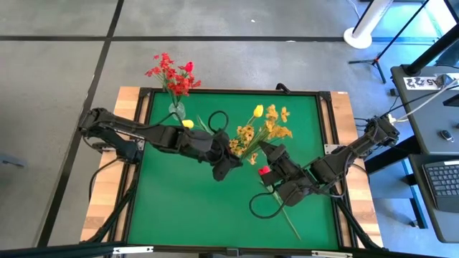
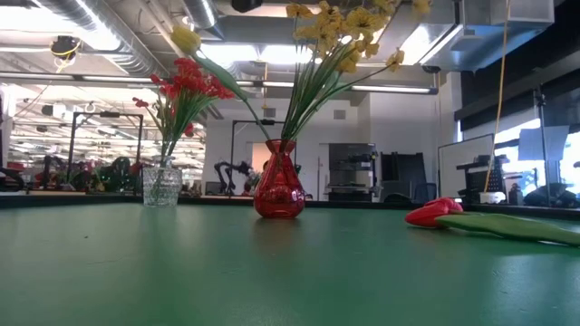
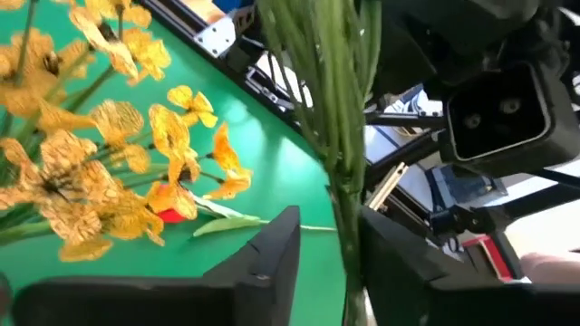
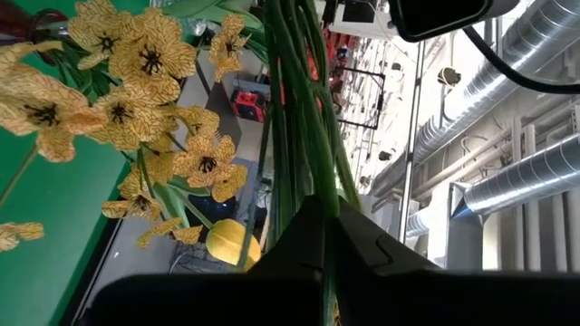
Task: Sort flowers into vase by color
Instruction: Put the yellow flowers into the red flower vase
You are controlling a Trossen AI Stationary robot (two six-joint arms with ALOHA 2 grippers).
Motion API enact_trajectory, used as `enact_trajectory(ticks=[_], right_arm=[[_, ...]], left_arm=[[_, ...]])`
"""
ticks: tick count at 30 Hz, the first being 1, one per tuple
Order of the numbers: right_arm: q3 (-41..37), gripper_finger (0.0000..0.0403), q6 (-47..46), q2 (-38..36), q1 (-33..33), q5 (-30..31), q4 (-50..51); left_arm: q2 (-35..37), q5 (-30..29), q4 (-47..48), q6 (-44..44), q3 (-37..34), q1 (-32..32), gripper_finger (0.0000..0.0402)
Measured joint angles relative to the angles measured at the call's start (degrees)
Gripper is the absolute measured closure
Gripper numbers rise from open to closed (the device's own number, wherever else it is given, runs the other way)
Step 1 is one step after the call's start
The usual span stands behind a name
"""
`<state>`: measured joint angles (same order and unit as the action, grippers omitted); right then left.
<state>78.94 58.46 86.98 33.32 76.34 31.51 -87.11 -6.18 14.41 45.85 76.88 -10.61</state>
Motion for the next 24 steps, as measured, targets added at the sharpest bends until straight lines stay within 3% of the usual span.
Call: enact_trajectory(ticks=[6,11,18,24], right_arm=[[0.00,0.0400,-0.16,0.00,-0.02,0.19,-0.01],[0.00,0.0381,-1.66,0.00,0.02,0.88,-0.37],[0.00,0.0287,-2.25,-0.33,0.11,5.22,-2.12],[0.00,0.0196,-6.54,-1.53,2.53,3.27,-2.64]], left_arm=[[0.00,-0.63,-0.06,-1.32,0.00,0.00,0.0383],[0.00,-1.71,-0.04,-2.80,0.00,-0.04,0.0389],[0.85,-6.17,0.28,-4.66,0.00,-0.02,0.0389],[5.11,-11.36,0.42,-8.76,0.00,-0.07,0.0390]])
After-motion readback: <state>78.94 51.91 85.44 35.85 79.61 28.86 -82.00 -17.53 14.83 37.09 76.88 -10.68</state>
